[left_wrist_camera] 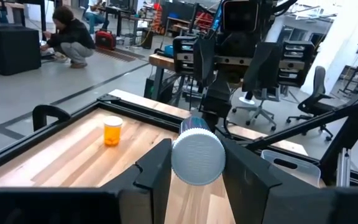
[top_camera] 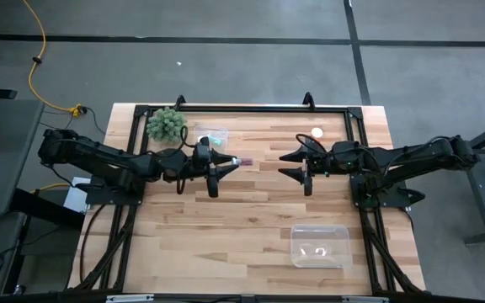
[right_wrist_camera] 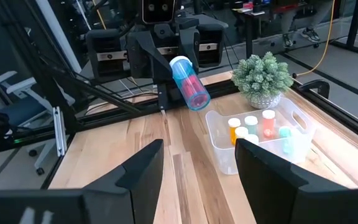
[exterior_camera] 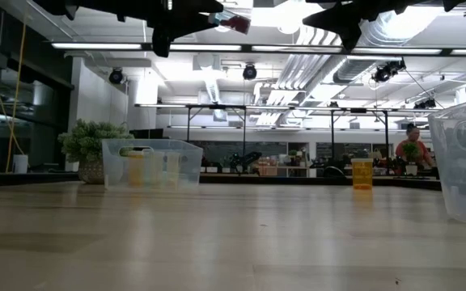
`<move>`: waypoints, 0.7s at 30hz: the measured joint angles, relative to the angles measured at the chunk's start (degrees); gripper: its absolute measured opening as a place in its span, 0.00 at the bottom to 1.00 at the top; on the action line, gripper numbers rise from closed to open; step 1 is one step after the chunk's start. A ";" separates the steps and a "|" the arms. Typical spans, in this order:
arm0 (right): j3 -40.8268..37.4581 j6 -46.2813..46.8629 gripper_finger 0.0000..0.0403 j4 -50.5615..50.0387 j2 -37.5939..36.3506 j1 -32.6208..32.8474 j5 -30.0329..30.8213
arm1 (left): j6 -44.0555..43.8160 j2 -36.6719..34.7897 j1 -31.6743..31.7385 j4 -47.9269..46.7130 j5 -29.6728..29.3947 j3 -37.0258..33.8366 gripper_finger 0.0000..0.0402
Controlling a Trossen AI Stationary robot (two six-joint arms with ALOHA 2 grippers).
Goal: Pick and place medicine bottles into bin by pill shape (circle, oval)
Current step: Put the blue capsule bottle into the bottom transparent bin
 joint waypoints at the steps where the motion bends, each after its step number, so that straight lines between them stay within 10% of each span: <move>1: 0.00 0.00 0.48 -0.06 0.00 0.00 0.02 | 0.00 0.00 0.00 0.06 -0.02 0.00 0.29; 10: 0.00 0.00 0.48 -0.18 0.00 0.00 0.02 | -0.02 -1.66 2.15 -3.22 2.86 0.07 0.29; 21: 0.00 -0.02 0.48 -0.73 0.00 0.00 1.18 | 9.85 -8.71 16.68 -50.48 7.42 12.47 0.29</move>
